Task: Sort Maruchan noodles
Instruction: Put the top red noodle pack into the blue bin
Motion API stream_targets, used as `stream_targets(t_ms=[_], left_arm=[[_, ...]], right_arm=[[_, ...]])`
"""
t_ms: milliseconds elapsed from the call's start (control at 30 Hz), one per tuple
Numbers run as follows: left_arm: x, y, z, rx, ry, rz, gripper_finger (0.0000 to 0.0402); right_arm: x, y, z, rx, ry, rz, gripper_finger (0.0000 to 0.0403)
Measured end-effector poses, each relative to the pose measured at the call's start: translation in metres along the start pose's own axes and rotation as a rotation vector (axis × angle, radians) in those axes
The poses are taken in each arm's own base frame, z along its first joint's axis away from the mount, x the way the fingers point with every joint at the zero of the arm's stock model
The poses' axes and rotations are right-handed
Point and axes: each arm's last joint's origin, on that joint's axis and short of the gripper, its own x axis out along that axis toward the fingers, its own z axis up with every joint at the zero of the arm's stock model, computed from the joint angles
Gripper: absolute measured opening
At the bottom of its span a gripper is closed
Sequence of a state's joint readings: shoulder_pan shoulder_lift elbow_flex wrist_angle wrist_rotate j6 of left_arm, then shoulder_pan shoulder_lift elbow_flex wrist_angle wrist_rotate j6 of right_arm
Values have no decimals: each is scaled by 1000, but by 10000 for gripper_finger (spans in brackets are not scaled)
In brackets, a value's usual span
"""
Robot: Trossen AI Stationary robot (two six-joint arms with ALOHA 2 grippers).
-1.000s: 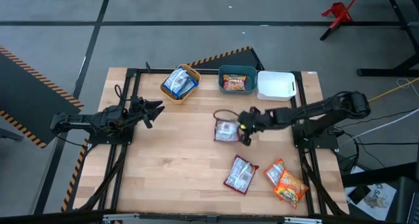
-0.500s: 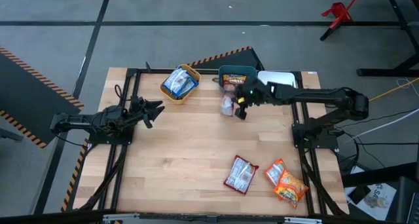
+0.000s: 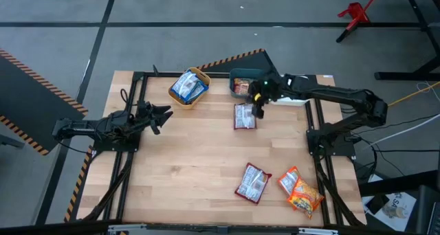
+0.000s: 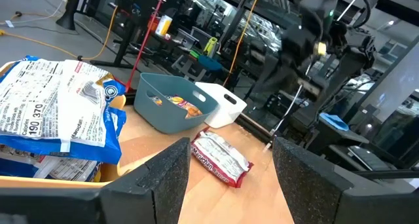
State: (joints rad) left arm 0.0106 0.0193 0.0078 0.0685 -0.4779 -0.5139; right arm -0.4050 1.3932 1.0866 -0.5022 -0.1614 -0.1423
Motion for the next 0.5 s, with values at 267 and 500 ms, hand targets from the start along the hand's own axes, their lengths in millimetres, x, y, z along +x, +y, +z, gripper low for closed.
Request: stream_targets(t_ms=[267,500], left_arm=[[0,0,0,0,-1,3,212],[0,0,0,1,-1,1,212]], right_arm=[[32,33,-20,-81,265,19,149],[71,41,-43,198,482,-80,321]])
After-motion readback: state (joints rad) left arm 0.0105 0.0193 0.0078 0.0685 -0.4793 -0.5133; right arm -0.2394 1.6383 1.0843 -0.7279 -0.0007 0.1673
